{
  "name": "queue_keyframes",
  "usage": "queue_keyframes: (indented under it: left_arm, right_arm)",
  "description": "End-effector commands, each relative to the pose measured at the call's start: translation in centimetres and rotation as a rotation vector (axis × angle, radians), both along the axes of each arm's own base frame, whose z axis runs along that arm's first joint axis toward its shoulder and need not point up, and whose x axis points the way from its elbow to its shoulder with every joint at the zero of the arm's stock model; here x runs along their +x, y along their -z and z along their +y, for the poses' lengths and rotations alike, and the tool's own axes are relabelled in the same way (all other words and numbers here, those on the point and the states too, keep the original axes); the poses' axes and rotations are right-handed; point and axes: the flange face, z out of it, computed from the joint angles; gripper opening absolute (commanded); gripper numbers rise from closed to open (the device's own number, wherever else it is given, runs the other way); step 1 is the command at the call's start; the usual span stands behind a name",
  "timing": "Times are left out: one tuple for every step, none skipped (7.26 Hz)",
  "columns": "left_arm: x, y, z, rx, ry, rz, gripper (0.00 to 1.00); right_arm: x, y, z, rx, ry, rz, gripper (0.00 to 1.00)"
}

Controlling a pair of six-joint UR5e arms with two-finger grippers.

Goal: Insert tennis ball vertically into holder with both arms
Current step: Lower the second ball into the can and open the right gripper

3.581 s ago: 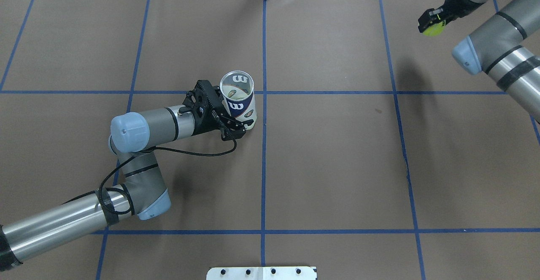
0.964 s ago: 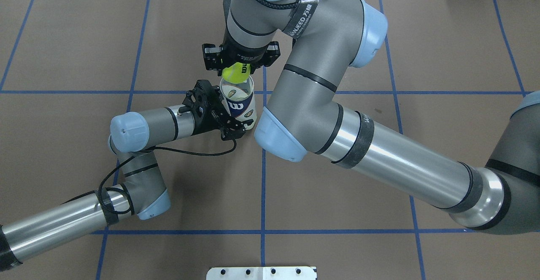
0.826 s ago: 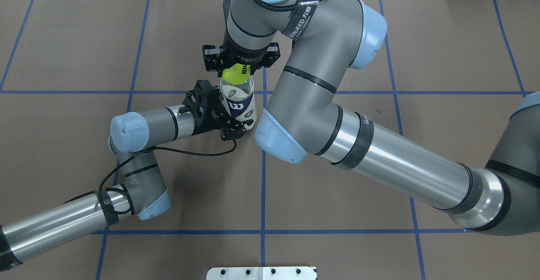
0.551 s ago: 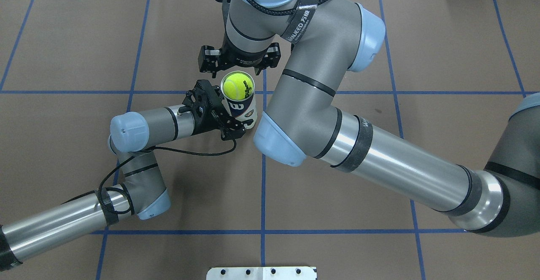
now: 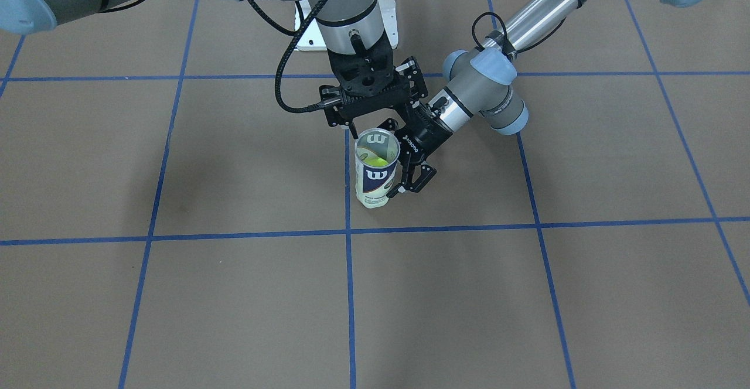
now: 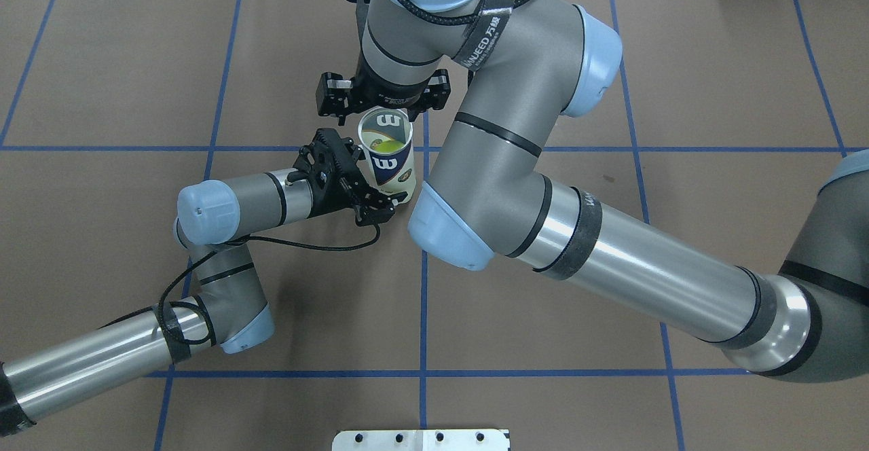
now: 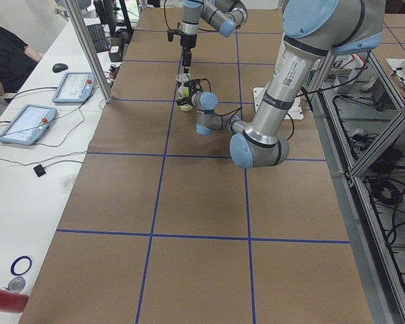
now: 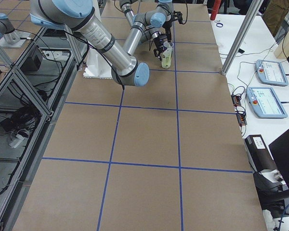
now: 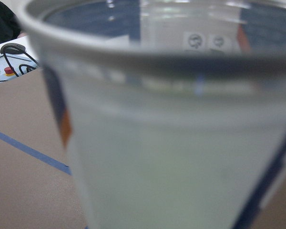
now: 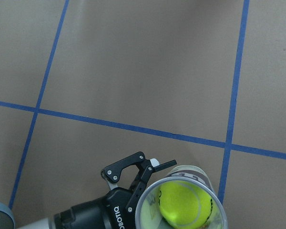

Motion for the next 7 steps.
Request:
queue_keyframes:
  left_arm:
    - [-0.1, -0.1, 0.0, 0.001, 0.000, -0.001, 0.99]
    - [-0.1, -0.2, 0.0, 0.000, 0.000, -0.003, 0.99]
    - [-0.2, -0.4, 0.0, 0.000, 0.000, -0.004, 0.99]
    - [-0.4, -0.8, 0.0, -0.001, 0.000, -0.009, 0.99]
    - [-0.7, -1.4, 0.1, -0.004, -0.003, -0.014, 0.99]
    - [-1.0, -1.7, -0.1, -0.005, 0.000, -0.017, 0.99]
    - [-2.1, -3.2, 0.7, -0.009, -0.004, -0.025, 0.99]
  right_arm:
    - [0.3, 0.1, 0.1, 0.003, 0.000, -0.006, 0.99]
    - [0.5, 0.2, 0.3, 0.004, 0.002, -0.009, 0.99]
    - [0.5, 0.2, 0.3, 0.004, 0.003, -0.010, 0.99]
    - [0.5, 0.0, 0.3, 0.002, 0.003, -0.008, 0.99]
    - [1.1, 0.5, 0.7, 0.001, 0.003, -0.006, 0.99]
    - [2.4, 1.3, 1.6, 0.002, 0.005, -0.009, 0.99]
    - [3.6, 1.8, 1.9, -0.003, 0.006, -0.013, 0.99]
